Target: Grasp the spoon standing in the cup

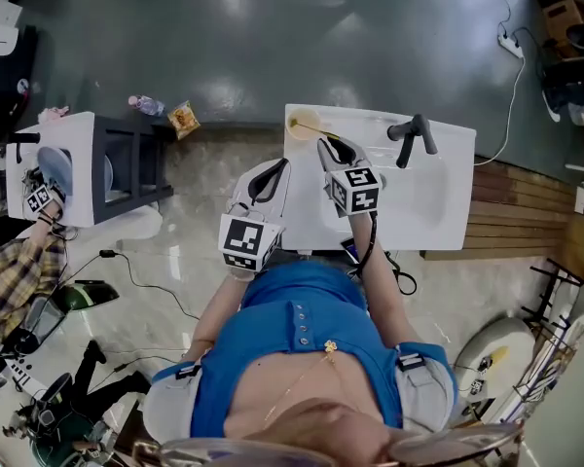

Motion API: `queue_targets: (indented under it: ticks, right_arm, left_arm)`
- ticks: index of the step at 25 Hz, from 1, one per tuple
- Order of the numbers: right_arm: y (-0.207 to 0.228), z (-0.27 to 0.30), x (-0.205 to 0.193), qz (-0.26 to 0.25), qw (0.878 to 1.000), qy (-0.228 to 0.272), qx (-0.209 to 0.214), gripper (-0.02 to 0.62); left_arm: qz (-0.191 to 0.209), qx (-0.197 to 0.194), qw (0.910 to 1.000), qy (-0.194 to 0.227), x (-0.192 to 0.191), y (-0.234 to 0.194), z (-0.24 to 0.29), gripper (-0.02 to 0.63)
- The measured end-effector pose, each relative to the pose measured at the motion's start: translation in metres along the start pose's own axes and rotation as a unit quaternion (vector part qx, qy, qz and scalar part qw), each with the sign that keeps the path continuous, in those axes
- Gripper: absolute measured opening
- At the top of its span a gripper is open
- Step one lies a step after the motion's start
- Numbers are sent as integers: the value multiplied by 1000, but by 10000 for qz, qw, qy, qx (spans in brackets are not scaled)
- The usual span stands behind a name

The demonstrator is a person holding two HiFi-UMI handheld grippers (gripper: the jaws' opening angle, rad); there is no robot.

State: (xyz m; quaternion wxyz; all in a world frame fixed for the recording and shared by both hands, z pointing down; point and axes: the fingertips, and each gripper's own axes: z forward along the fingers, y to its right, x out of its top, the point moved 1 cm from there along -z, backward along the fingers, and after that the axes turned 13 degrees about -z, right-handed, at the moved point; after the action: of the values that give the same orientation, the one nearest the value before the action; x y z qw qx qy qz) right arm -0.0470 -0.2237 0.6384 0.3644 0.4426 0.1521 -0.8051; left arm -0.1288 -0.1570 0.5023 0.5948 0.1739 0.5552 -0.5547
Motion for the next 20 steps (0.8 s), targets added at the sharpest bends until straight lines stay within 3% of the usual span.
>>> queue_targets:
  ticks: [16,20]
  right_arm:
    - [7,0,17,612,9973,396,-125,91]
    - [11,-1,18,764,9959,420,-224,32]
  left_arm:
    - [55,68,10000,-43,-3,-2,-7,0]
    - [74,113,9999,-80,-4,-6,-10,0]
